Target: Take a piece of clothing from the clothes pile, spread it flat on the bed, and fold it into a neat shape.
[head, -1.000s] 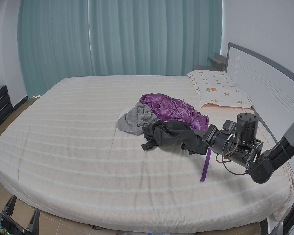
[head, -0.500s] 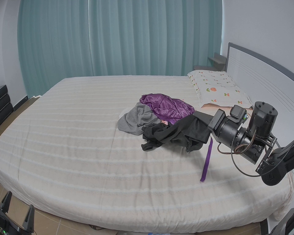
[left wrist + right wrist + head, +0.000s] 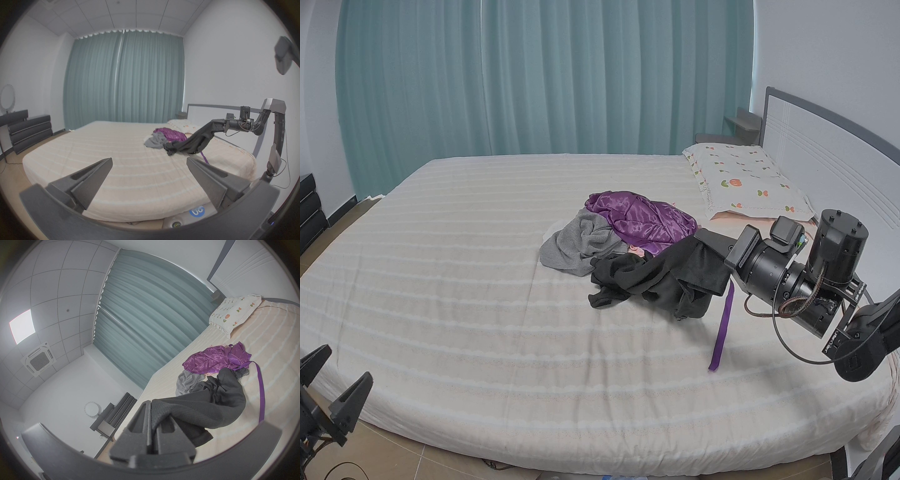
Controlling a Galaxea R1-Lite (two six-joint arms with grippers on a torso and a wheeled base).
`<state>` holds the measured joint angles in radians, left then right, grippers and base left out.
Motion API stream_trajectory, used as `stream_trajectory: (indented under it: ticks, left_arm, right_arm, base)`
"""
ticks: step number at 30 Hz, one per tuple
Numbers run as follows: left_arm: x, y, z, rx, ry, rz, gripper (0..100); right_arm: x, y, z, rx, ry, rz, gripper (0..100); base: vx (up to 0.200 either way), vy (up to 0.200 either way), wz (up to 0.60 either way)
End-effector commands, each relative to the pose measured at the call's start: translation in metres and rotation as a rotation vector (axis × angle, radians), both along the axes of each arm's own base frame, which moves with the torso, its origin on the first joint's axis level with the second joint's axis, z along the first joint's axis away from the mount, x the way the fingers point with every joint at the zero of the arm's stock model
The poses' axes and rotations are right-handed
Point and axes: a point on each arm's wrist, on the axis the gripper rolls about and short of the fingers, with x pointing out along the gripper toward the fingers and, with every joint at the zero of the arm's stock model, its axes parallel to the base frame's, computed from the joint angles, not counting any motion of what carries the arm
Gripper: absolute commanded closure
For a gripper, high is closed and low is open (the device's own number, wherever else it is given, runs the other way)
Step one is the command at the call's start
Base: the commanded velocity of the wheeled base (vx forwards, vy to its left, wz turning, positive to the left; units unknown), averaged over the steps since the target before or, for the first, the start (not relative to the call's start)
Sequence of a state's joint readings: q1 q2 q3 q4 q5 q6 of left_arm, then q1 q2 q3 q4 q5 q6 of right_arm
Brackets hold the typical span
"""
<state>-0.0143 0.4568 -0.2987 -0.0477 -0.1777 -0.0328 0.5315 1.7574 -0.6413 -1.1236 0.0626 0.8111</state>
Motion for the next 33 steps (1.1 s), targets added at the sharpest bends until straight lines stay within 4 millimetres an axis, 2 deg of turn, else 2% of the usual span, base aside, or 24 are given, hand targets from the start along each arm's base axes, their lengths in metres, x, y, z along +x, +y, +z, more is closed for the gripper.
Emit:
stream_trajectory:
  ticks: [1,6,12,13,18,19,21,27,29,30,33]
  left_arm:
    - [0.077,-0.006,-0.004,-0.009,0.301,-0.094,0]
    - [0.120,-0.011,-0.022,-0.049,0.436,-0.122,0]
    - [0.153,-0.023,-0.037,-0.059,0.507,-0.161,0]
    - [0.153,-0.023,-0.037,-0.059,0.507,-0.161,0]
    - [0.186,-0.048,-0.056,-0.092,0.566,-0.227,0]
    - [0.187,-0.049,-0.056,-0.091,0.566,-0.227,0]
    - [0.205,-0.060,-0.062,-0.090,0.559,-0.224,0]
    - [0.236,-0.091,-0.085,-0.029,0.617,-0.231,0]
    - [0.240,-0.096,-0.087,-0.026,0.621,-0.242,0]
    - [0.249,-0.111,-0.092,-0.025,0.630,-0.272,0]
    - [0.260,-0.132,-0.102,-0.030,0.653,-0.305,0]
  right_arm:
    - [0.008,0.002,-0.008,-0.013,0.017,-0.008,100]
    - [0.016,-0.003,-0.012,-0.018,0.026,-0.031,100]
    - [0.019,-0.004,-0.015,-0.018,0.033,-0.045,100]
    - [0.019,-0.004,-0.015,-0.018,0.033,-0.045,100]
    - [0.018,-0.004,-0.012,-0.015,0.025,-0.040,100]
    - [0.018,-0.004,-0.012,-0.015,0.025,-0.040,100]
    - [0.019,-0.004,-0.010,-0.013,0.017,-0.040,100]
    - [0.018,-0.004,-0.009,-0.010,0.015,-0.045,100]
    - [0.018,-0.003,-0.009,-0.009,0.014,-0.045,100]
    - [0.018,-0.003,-0.007,-0.008,0.006,-0.048,100]
    - [0.014,-0.003,-0.001,0.000,-0.008,-0.042,100]
  base:
    - [0.000,0.000,0.00]
    - [0.000,0.000,0.00]
    - [0.000,0.000,0.00]
    - [0.000,0.000,0.00]
    - [0.000,0.000,0.00]
    - [0.000,0.000,0.00]
    - [0.000,0.000,0.00]
    - [0.000,0.000,0.00]
    - [0.000,0.000,0.00]
    - [0.000,0.000,0.00]
    - [0.000,0.000,0.00]
